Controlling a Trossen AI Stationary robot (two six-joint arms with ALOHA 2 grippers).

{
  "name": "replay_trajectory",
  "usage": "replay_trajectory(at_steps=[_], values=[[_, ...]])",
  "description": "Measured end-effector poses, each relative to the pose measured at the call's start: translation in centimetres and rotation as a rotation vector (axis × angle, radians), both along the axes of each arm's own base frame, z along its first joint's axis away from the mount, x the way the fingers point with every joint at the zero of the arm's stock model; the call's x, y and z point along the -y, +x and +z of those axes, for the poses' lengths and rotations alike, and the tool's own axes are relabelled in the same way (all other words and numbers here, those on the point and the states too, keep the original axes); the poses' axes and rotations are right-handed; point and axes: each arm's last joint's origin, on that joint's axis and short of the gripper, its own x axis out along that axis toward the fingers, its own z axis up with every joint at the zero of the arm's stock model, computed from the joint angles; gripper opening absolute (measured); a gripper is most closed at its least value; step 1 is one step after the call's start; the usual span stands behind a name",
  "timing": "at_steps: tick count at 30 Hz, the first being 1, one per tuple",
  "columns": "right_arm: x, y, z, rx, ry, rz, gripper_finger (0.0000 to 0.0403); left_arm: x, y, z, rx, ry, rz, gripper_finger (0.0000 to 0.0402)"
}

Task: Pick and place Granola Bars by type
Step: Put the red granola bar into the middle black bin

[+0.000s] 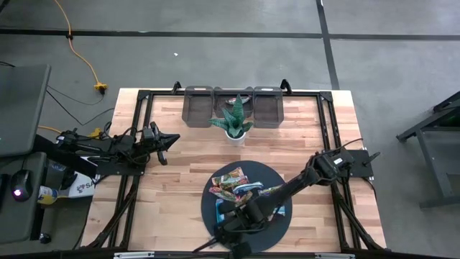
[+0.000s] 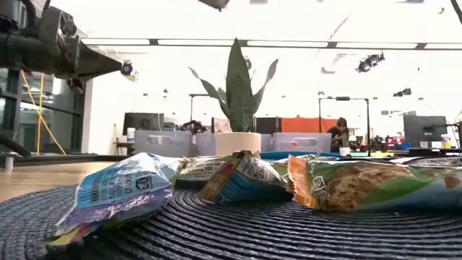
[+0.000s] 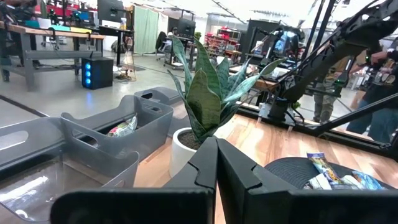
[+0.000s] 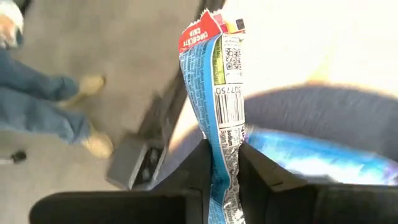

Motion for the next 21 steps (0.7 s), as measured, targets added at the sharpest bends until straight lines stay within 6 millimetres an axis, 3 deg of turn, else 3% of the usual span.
replay_trajectory(at_steps=[6, 11, 21], values=[[2.1, 1.6, 4.4, 0.152, -0.002, -0.013, 0.0045, 0.0, 0.0, 0.0, 0.0, 0.0, 0.0, 0.0001], [4.9, 3.0, 6.4, 0.227, -0.011, -0.035, 0.0045, 0.0, 0.0, 0.0, 0.0, 0.0, 0.0, 0.0001], [10.3, 2.6, 10.5, 0.308, -0.066, -0.052, 0.0043, 0.0, 0.0, 0.0, 0.0, 0.0, 0.0, 0.0001]])
